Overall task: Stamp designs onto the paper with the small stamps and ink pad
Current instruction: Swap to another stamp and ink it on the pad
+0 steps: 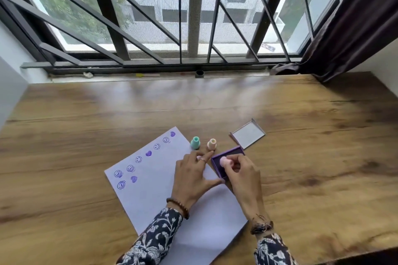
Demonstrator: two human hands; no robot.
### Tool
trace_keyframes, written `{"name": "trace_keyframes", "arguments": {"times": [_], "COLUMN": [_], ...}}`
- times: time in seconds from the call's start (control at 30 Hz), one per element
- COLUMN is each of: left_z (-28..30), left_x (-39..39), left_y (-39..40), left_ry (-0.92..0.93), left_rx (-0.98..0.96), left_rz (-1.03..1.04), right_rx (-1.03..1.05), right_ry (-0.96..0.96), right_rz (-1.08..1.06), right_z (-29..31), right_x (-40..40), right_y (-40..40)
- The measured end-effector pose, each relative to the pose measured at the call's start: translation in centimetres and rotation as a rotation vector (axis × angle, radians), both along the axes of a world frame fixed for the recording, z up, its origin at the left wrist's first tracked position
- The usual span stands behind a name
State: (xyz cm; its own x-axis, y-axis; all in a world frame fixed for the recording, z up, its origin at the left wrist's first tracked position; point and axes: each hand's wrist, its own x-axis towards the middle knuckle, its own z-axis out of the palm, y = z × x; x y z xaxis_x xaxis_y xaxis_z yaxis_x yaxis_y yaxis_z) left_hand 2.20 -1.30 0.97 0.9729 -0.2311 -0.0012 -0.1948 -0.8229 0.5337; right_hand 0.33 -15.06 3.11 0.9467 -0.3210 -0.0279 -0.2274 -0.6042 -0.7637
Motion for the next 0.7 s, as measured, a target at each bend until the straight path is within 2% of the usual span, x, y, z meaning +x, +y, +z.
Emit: {"name": "trace_keyframes", "arguments": {"times": [0.23, 0.5, 0.7], "left_z": [-0.9, -1.2, -1.3], "left_x": [0.0, 0.0, 0.1], "left_y": [-0.4, -0.3, -0.2], "left_ry": [-0.013, -0.008, -0.011], "left_rx": [-0.006, -0.050, -0.053], "left_rz": [0.024, 0.033, 0.029], "right_rx": [-0.300, -0.459, -0.466], "right_ry": [0.020, 0.147, 0.164], "right_rz": [0.152, 0.294, 0.405], "right_z": [0.9, 1.3, 2.1], "right_x": [1.3, 3.8, 5.0], "right_y": [0.9, 0.8, 0.8]}}
